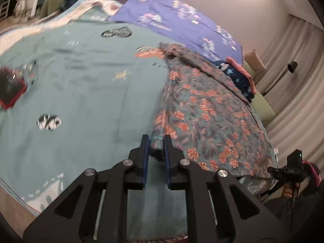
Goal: Fold small clothes
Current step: 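Grasp the floral garment's end with both grippers, then lift the garment end with both grippers, fold it over, and release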
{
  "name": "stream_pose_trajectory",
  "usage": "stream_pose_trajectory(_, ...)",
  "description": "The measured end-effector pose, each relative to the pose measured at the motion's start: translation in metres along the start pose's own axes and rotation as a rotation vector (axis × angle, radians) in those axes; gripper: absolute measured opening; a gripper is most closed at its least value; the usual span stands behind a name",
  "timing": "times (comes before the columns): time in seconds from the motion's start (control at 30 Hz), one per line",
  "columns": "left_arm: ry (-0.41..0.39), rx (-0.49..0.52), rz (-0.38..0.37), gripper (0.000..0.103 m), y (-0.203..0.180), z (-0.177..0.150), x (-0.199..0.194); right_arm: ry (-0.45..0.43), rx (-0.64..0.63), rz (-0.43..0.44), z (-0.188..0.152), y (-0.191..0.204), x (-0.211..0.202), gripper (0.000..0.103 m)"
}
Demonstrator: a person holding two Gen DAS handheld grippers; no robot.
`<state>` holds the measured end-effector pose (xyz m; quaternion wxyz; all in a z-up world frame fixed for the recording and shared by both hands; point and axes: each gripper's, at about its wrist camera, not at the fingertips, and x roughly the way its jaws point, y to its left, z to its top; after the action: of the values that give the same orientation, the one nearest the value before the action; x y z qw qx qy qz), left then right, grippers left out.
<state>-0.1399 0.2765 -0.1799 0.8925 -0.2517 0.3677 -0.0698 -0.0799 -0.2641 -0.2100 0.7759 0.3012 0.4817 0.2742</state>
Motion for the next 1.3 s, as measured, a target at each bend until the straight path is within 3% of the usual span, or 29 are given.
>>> stream_pose_trajectory(0.03, 0.006, -0.011, 0.0, 0.03, 0.003, -0.002, 0.002, 0.002, -0.003, 0.003, -0.001, 0.001, 0.0, 0.016)
stream_pose_trajectory(0.07, 0.026, -0.033, -0.006, 0.047, 0.006, -0.004, 0.009, 0.004, -0.007, 0.009, -0.001, 0.002, 0.001, 0.023)
stream_pose_trajectory(0.1, 0.044, -0.05, -0.005, 0.057, 0.008, -0.004, 0.016, 0.005, -0.012, 0.017, -0.001, 0.003, 0.002, 0.031)
stream_pose_trajectory(0.23, 0.061, -0.045, 0.013, 0.058, 0.006, -0.002, 0.033, 0.008, -0.042, 0.014, -0.002, 0.011, 0.007, 0.047)
stream_pose_trajectory(0.27, 0.061, -0.041, 0.009, 0.05, 0.004, -0.001, 0.034, 0.011, -0.06, 0.003, -0.002, 0.014, 0.009, 0.048)
stream_pose_trajectory(0.3, 0.064, -0.031, -0.009, 0.033, 0.002, 0.002, 0.034, 0.012, -0.073, -0.005, -0.003, 0.016, 0.009, 0.049)
stream_pose_trajectory(0.37, 0.071, -0.023, -0.029, 0.01, 0.002, 0.005, 0.033, 0.015, -0.08, -0.011, -0.003, 0.018, 0.01, 0.049)
stream_pose_trajectory(0.43, 0.065, -0.04, -0.043, 0.008, 0.001, 0.008, 0.03, 0.017, -0.08, -0.011, -0.001, 0.02, 0.01, 0.034)
stream_pose_trajectory(0.47, 0.055, -0.044, -0.046, 0.008, -0.002, 0.01, 0.026, 0.021, -0.092, -0.02, 0.0, 0.021, 0.009, 0.004)
stream_pose_trajectory(0.53, 0.015, -0.017, -0.047, 0.007, -0.014, 0.016, 0.016, -0.003, -0.084, -0.007, 0.002, 0.025, 0.003, 0.005)
stream_pose_trajectory(0.7, -0.101, 0.084, -0.086, 0.007, -0.052, 0.043, -0.016, -0.099, -0.09, 0.164, 0.019, 0.043, -0.029, 0.005)
stream_pose_trajectory(0.87, -0.169, 0.066, -0.133, 0.007, -0.064, 0.072, -0.027, -0.188, -0.094, 0.275, 0.036, 0.052, -0.056, 0.005)
stream_pose_trajectory(1.03, -0.24, 0.036, -0.184, 0.007, -0.069, 0.102, -0.03, -0.274, -0.097, 0.32, 0.062, 0.057, -0.075, 0.005)
stream_pose_trajectory(1.17, -0.285, -0.067, -0.342, 0.007, -0.071, 0.138, -0.023, -0.352, -0.112, 0.345, 0.09, 0.067, -0.085, 0.005)
stream_pose_trajectory(1.3, -0.304, -0.034, -0.308, 0.007, -0.089, 0.172, -0.01, -0.421, -0.143, 0.346, 0.128, 0.081, -0.092, 0.005)
